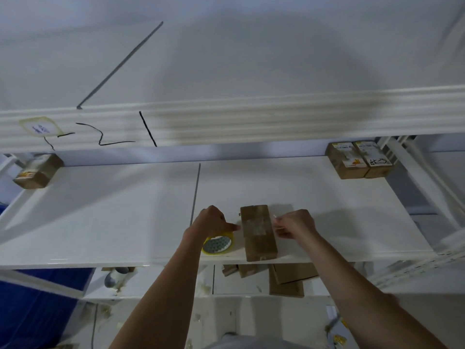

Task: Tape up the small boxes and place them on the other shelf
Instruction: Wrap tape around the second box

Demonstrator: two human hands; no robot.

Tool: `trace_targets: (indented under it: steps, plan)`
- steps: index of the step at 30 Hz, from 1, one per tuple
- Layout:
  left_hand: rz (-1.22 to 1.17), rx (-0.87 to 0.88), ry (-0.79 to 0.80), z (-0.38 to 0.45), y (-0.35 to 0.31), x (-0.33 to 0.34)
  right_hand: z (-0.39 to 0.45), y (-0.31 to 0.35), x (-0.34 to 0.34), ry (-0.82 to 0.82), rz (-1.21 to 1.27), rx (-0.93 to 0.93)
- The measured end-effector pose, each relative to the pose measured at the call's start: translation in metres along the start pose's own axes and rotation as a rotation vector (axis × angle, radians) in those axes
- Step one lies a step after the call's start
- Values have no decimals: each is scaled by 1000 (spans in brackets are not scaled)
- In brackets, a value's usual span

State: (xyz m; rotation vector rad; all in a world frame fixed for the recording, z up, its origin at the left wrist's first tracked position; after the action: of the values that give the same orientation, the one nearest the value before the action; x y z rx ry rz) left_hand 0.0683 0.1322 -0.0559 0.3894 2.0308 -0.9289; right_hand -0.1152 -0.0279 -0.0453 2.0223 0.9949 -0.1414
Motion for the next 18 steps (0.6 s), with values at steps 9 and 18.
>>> trace_targets:
  steps: [9, 18]
  plan:
    - [16, 40, 20, 10, -1, -4, 6, -2, -3, -34, -67, -42]
    - [17, 24, 46, 14, 2, 3, 12, -6, 1, -36, -62, 6]
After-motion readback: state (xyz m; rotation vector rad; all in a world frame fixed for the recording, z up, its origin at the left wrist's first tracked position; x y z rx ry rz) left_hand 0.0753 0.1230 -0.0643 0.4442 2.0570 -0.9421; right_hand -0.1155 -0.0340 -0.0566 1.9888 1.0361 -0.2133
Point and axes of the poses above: each hand's wrist, its own z-axis towards the middle knuckle, its own x-axis out of the palm, y = z × x, the point moved 1 cm from there along z, towards the middle knuckle, and after that the axes turned 6 degrees about x, right-handed, at the moved point
